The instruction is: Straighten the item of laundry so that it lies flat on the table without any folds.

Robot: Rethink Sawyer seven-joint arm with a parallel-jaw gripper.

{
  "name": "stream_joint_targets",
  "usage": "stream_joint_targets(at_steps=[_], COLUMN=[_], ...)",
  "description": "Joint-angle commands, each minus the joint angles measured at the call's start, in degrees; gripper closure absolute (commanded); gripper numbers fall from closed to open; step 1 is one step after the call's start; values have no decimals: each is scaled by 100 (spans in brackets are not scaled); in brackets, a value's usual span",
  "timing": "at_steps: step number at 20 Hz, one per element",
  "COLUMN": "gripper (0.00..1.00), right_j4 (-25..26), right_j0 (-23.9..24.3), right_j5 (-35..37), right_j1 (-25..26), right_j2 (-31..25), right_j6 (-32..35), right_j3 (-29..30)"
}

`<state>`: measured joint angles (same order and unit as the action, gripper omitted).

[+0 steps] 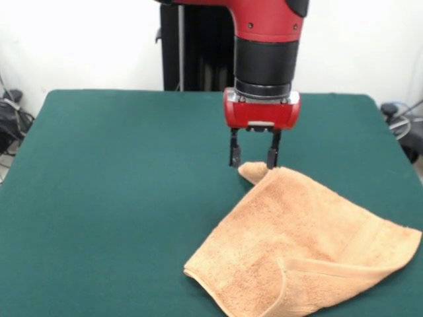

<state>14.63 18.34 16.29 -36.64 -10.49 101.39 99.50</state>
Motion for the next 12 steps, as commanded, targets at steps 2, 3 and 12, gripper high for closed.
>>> stream_joint_targets(at_steps=[2, 3, 12], gripper=[0, 0, 0], right_j4=[256, 283, 281], right_j0=[599, 696, 1318], right_j5=[-1227, -1264, -1042], right_j1=[447, 514, 691], right_j2=[-1422, -1549, -2205], right_j6=[522, 483, 255], right_j3=[1062, 1059, 1135])
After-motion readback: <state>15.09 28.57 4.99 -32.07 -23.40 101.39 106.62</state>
